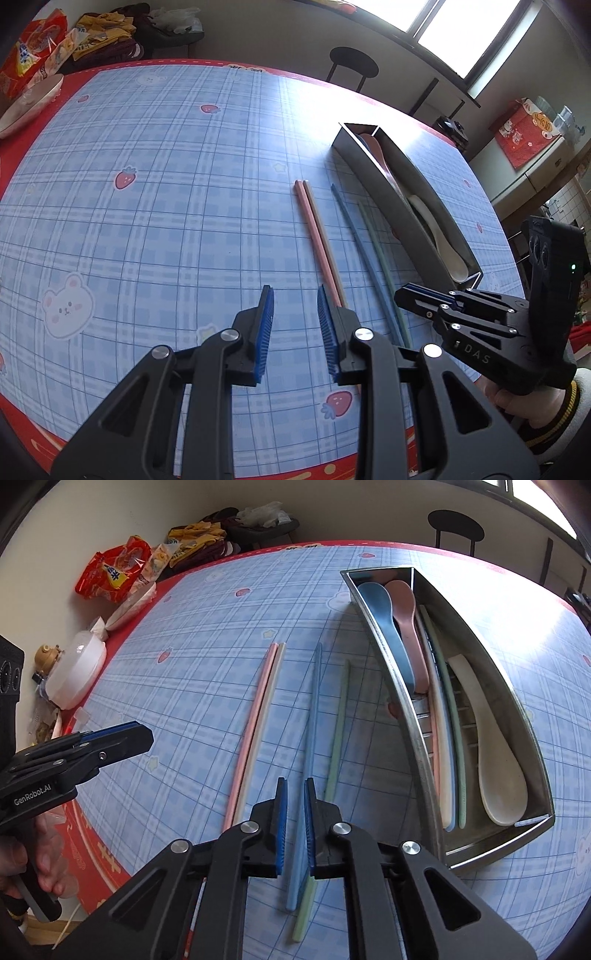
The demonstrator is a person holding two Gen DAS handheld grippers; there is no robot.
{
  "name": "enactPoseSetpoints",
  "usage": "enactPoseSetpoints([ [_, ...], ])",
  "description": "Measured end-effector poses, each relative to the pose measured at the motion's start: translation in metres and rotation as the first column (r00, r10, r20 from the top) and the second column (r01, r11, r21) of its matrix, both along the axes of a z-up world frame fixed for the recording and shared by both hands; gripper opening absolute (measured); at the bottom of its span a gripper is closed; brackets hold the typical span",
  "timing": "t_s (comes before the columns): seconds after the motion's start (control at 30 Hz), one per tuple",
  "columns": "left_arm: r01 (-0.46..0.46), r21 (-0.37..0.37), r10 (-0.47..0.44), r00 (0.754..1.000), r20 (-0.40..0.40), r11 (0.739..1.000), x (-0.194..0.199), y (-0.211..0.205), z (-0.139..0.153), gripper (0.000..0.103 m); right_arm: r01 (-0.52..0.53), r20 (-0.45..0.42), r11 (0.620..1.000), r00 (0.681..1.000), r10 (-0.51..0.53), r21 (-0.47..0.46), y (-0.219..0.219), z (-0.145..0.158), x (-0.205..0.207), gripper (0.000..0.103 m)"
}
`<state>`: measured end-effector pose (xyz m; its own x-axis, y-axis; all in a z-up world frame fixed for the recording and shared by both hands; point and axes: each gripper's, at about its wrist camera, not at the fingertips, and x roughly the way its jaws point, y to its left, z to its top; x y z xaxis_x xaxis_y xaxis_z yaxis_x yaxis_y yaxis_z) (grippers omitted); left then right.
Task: Organize utensils
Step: 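Move both open tools over the remaining chopsticks on the cloth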
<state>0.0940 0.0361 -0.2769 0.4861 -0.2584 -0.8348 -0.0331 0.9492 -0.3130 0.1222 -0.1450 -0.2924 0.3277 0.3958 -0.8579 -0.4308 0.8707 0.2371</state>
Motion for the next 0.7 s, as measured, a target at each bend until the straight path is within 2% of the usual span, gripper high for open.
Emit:
enactPoseSetpoints([
  [0.4, 0.011, -0.038, -0.013, 0.999, -0.042, 0.999, 0.019, 0.011, -0.021, 0.028, 0.057, -0.011, 0.995, 0.998, -0.058, -0.078, 0.013, -0.017, 0.012, 0.009],
  [0.5, 0.006, -0.043, -0.009, 0.999, -0.050, 0.999, 0.023, 0.013, -0.022, 0.029, 0.048, -0.009, 0.994, 0.999, -0.049, -0.093, 0.015, -0.017, 0.010, 0.009],
  [0.63, 0.017, -0.049, -0.019, 0.999, -0.050, 0.999, 0.027, 0.011, -0.021, 0.031, 0.004, 0.029, 0.984, 1.000, 0.001, -0.176, 0.022, -0.016, -0.003, 0.008],
  [0.7, 0.027, -0.047, -0.030, 0.998, -0.050, 0.999, 0.028, 0.008, -0.021, 0.030, -0.017, 0.036, 0.983, 0.999, 0.024, -0.183, 0.023, -0.017, -0.010, 0.008],
])
